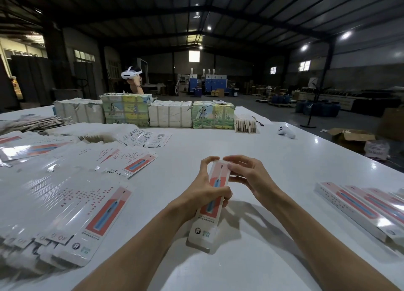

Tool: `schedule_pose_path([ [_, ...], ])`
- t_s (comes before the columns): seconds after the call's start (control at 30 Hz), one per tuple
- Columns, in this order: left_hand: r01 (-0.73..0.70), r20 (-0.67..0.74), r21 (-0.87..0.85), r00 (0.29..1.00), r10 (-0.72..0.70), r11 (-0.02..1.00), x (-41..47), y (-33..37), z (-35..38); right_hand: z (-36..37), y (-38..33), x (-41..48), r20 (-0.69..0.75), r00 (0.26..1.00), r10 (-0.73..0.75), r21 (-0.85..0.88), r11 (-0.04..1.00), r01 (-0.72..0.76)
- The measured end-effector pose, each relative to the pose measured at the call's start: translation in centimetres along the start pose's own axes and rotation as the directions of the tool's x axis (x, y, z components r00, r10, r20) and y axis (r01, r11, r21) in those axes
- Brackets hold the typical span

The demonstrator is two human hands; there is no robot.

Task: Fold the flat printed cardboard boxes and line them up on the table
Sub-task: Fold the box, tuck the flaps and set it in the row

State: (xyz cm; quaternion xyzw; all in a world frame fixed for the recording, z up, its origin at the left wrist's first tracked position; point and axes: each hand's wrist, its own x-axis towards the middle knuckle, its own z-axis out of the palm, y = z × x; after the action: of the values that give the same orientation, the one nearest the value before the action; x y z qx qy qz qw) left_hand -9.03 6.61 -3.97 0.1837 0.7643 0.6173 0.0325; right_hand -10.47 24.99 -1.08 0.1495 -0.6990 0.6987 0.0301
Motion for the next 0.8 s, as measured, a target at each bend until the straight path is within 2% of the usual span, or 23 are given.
schedule_pose_path([
  [0.13,0.022,-0.037,-0.020,0.999,-0.023,1.000,0.1,0.0,0.0,0.7,0.3,0.0,-0.088,0.994,-0.068,-0.035,0.997,0.065],
  [0.2,0.023,-0.039,-0.039,0.999,-0.025,0.999,0.0,0.0,0.0,0.7,0.3,-0.1,-0.087,0.991,-0.105,-0.070,0.993,0.099],
  [0.4,0.048,-0.024,-0.149,0.998,-0.052,0.988,-0.1,0.2,0.9,0.0,0.6,-0.2,-0.059,0.994,-0.087,-0.072,0.994,0.083],
  [0.47,0.050,-0.047,-0.245,0.997,-0.063,0.968,0.0,0.4,1.2,0.3,0.8,-0.1,-0.077,0.991,-0.108,-0.174,0.980,0.094],
  [0.5,0.053,-0.068,-0.323,0.995,-0.079,0.945,0.1,0.6,1.4,0.4,0.9,0.0,-0.083,0.985,-0.148,-0.286,0.951,0.119],
  [0.6,-0.005,-0.169,-0.570,0.979,-0.112,0.822,0.1,1.3,1.4,1.1,1.2,-0.3,-0.029,0.955,-0.295,-0.623,0.752,0.214],
  [0.7,-0.035,-0.165,-0.732,0.978,-0.127,0.680,-0.3,1.8,1.1,2.4,1.3,-1.2,0.112,0.951,-0.289,-0.692,0.664,0.284],
  [0.8,0.044,-0.077,-0.801,0.982,-0.175,0.597,-0.7,1.8,0.7,3.2,1.3,-1.6,0.161,0.960,-0.227,-0.760,0.592,0.268],
])
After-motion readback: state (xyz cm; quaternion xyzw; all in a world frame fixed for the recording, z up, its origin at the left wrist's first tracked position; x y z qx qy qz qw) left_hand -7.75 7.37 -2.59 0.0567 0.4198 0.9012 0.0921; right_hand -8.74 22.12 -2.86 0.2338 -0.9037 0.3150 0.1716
